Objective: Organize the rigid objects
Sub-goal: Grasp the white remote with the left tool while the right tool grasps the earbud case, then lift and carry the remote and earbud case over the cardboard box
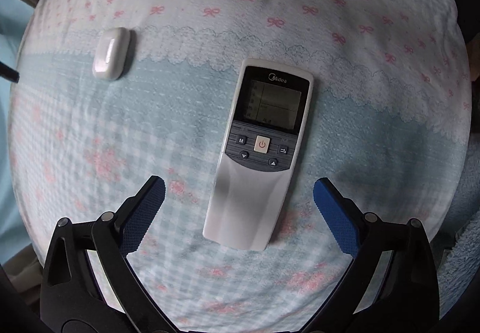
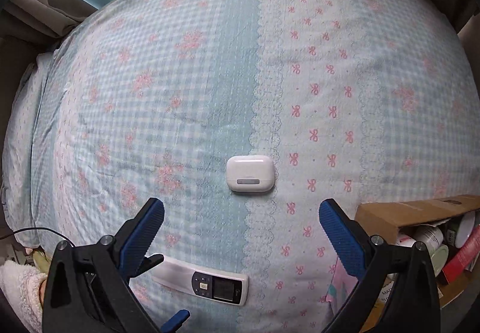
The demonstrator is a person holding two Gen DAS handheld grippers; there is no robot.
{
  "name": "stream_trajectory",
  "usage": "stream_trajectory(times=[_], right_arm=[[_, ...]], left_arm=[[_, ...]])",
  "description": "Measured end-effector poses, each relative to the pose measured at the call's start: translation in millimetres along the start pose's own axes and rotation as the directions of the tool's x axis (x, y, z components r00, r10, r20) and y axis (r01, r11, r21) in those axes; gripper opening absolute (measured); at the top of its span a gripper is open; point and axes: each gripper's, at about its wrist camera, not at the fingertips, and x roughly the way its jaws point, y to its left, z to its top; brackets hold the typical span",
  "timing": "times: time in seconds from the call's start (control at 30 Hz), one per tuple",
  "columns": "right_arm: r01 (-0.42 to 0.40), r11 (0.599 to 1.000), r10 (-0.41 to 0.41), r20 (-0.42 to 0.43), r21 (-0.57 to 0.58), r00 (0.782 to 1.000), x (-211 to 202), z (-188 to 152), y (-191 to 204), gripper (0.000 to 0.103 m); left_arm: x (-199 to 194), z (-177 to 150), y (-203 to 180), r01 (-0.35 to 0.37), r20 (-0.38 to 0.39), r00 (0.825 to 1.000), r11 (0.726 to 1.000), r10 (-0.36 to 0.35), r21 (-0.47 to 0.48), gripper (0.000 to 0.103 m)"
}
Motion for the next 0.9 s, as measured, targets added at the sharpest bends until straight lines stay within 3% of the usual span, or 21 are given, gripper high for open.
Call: stream_trajectory(times=[0.23,0.4,0.57,0.63,0.67,0.7,0.77,0.9], right_arm=[[0.022,0.999,-0.017,-0.095,0.043,0.995,59.3,16.3,-5.7,0.103],[0.08,0.996,-0.077,-0.129,0.024,0.989,90.0,20.4,-0.6,0.103],[0.134,0.991,-0.131,-0.156,0.004,0.979,106.9,21.8,5.8,0.086],[0.156,0.988,-0.155,-0.152,-0.005,0.976,108.2,22.3,8.0,0.082],[0.173,0.985,-0.173,-0.15,-0.013,0.973,108.3,22.5,9.2,0.074],[0.191,0.981,-0.191,-0.146,-0.02,0.971,108.6,23.0,10.6,0.069],[0.196,0.98,-0.197,-0.135,-0.019,0.971,107.0,24.7,12.2,0.056],[0.206,0.978,-0.208,-0.141,-0.03,0.968,107.9,27.2,14.2,0.056]], left_arm=[[31.0,13.1,-18.1,0.051,-0.04,0.998,0.995,-0.048,0.09,0.085],[38.5,20.4,-19.1,0.086,-0.034,0.996,0.992,-0.083,0.088,0.085],[39.1,25.0,-13.7,0.109,-0.036,0.994,0.99,-0.106,0.086,0.083],[36.9,25.1,-12.1,0.111,-0.038,0.993,0.989,-0.108,0.101,0.073],[35.5,25.1,-10.8,0.106,-0.039,0.994,0.988,-0.103,0.108,0.07],[33.6,21.3,-5.9,0.101,-0.04,0.994,0.988,-0.097,0.114,0.06],[28.6,20.4,-2.3,0.121,-0.047,0.992,0.986,-0.116,0.112,0.056],[28.8,21.6,0.6,0.121,-0.051,0.992,0.986,-0.115,0.115,0.056]])
